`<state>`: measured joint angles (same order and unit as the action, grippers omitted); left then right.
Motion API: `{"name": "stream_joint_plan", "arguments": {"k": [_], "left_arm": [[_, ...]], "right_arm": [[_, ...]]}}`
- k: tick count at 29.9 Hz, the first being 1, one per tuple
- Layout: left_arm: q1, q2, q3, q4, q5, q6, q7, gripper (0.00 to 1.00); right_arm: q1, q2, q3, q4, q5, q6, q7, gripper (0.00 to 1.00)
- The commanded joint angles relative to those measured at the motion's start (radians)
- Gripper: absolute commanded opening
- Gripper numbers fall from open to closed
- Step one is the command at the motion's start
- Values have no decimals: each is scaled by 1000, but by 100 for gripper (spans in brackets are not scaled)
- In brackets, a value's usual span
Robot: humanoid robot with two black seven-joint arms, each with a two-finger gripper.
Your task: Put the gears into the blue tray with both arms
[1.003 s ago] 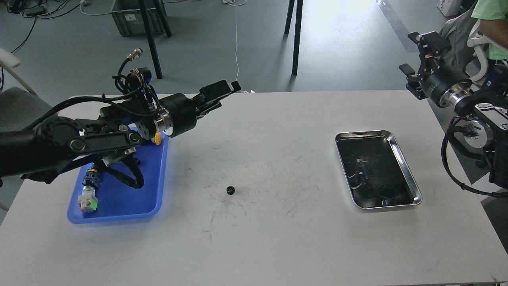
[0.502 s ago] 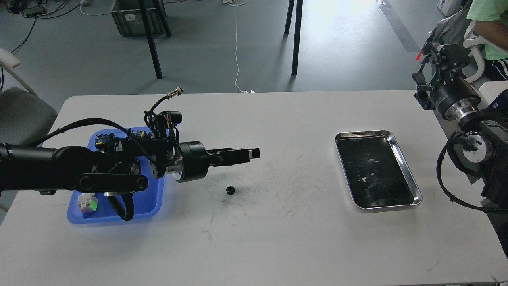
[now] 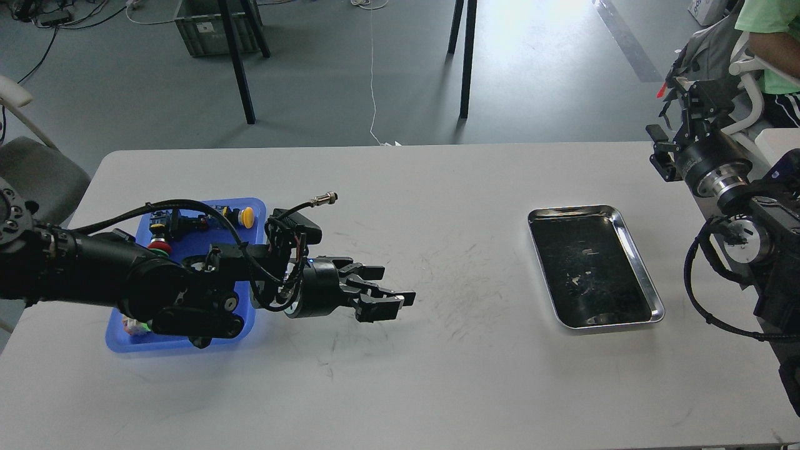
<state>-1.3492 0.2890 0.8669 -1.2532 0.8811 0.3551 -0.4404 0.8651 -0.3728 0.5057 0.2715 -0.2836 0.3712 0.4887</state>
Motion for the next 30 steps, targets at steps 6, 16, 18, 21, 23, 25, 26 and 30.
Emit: {"name": "stream_joint_plan", "arguments": {"k": [6,16,18,21,23,25,26,30], "left_arm": [[7,-39,49,101,64,22,-3,78],[27,-34,107,90,234,85,-3,68],[28,-30,115,104,256,88,-3,68],[28,-27,115,116,256,94,-3,68],[30,-28,116,127,257,99,-3,67],[32,-28,116,129,257,110,-3,66],[32,-30,119,133,257,111,-3,66],[42,-33,119,156,257,111,-3,64]], "right_arm": [[0,0,-3,2,0,-2,0,94],[0,2,-9,2,0,-8,0,94],[2,5,-9,3,0,-8,0,94],[3,5,-9,3,0,-8,0,94],[3,5,-10,3,0,-8,0,94],[5,5,-10,3,0,-8,0,94],[3,3,-10,2,0,-9,0,94],[5,5,-10,3,-2,-9,0,94]]}}
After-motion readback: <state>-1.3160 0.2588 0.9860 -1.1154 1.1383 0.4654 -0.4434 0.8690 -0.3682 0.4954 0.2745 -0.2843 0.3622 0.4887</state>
